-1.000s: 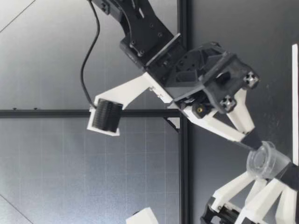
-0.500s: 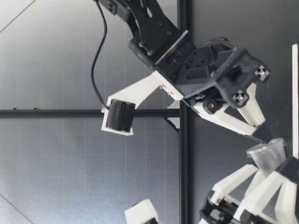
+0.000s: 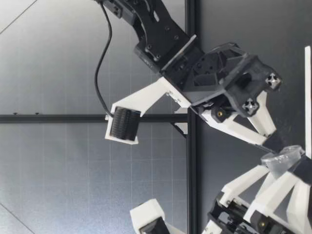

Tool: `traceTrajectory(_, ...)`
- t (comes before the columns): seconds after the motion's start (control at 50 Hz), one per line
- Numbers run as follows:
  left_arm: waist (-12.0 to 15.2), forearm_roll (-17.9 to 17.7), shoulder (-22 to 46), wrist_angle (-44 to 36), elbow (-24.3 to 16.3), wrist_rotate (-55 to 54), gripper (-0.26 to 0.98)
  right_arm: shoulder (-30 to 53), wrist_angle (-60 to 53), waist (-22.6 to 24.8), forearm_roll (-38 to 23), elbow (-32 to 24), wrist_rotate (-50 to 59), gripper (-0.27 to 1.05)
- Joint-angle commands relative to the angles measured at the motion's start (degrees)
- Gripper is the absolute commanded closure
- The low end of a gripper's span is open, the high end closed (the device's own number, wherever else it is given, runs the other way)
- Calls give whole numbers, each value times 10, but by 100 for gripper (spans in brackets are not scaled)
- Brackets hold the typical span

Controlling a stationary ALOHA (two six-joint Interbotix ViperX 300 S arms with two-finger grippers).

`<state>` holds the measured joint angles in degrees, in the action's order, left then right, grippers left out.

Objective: Pick up the plastic cup and open its lid.

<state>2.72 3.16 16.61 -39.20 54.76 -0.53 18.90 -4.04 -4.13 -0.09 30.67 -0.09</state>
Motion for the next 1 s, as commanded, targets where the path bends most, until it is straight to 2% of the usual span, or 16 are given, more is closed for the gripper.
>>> traceTrajectory(0.0,1,1,-11,3,-7,-2,22,-10,-4,-4,0,-11,0,97)
traceTrajectory(0.24,1,1,-11,15,-11,-2,47,-29,-4,-4,-1,-4,0,97)
traceTrajectory(0.38,1,1,-20,15,-7,-3,50,-81,-4,-4,0,18,0,97)
traceTrajectory(0.58,1,-1,-77,-2,4,-4,50,-245,-47,-4,-4,102,-11,97)
traceTrajectory(0.72,1,0,-135,-64,11,-3,50,-345,-182,-4,-28,187,-56,97)
traceTrajectory(0.82,1,0,-151,-127,11,-3,50,-381,-279,-4,-49,237,-115,97)
traceTrajectory(0.98,1,0,-121,-250,10,-22,50,-372,-311,-4,-51,263,-232,94)
